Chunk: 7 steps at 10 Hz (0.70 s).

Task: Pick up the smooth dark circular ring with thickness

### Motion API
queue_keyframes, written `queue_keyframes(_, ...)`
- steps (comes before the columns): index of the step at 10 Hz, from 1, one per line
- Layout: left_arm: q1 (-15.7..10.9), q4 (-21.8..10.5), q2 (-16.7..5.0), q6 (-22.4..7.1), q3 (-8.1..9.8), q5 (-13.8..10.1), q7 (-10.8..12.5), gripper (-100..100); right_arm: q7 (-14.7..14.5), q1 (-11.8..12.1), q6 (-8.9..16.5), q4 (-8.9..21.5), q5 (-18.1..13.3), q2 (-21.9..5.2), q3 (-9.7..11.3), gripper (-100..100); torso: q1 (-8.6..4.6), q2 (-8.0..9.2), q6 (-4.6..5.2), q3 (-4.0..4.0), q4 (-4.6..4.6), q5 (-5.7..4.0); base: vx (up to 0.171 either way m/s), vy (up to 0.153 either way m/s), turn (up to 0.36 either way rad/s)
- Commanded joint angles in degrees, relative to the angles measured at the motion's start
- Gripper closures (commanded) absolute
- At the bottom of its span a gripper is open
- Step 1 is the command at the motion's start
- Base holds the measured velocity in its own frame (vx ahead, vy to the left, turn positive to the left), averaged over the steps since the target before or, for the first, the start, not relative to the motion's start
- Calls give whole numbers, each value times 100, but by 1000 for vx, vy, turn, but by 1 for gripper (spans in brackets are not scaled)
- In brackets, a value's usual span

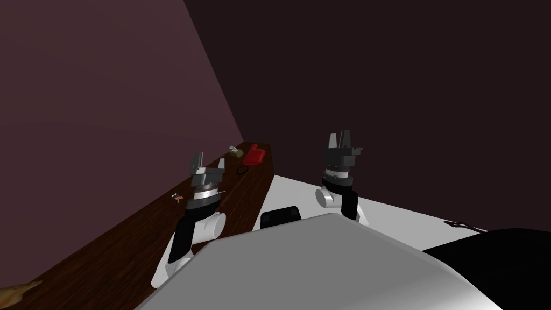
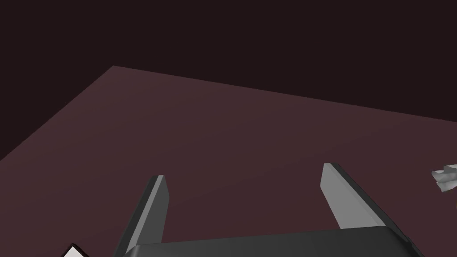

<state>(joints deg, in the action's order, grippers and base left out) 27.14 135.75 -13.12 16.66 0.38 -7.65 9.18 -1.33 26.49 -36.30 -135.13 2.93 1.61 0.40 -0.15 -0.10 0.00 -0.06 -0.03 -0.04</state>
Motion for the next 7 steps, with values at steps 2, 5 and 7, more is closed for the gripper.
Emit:
queue_keyframes(2,-88,-74,-205,-323,87,-194,234,-100,0,0,0,0,0,0,0,0,-1,0,1,0,0,0,22,-37,-33)
queue_keyframes(5,-194,-117,-564,-826,237,-551,653,-100,0,0,0,0,0,0,0,0,6,3,0,2,1,1,22,-31,-36)
queue_keyframes(7,-247,-138,-754,-1073,314,-741,872,-100,0,0,0,0,0,0,0,0,1,1,0,1,0,0,26,-41,-32)
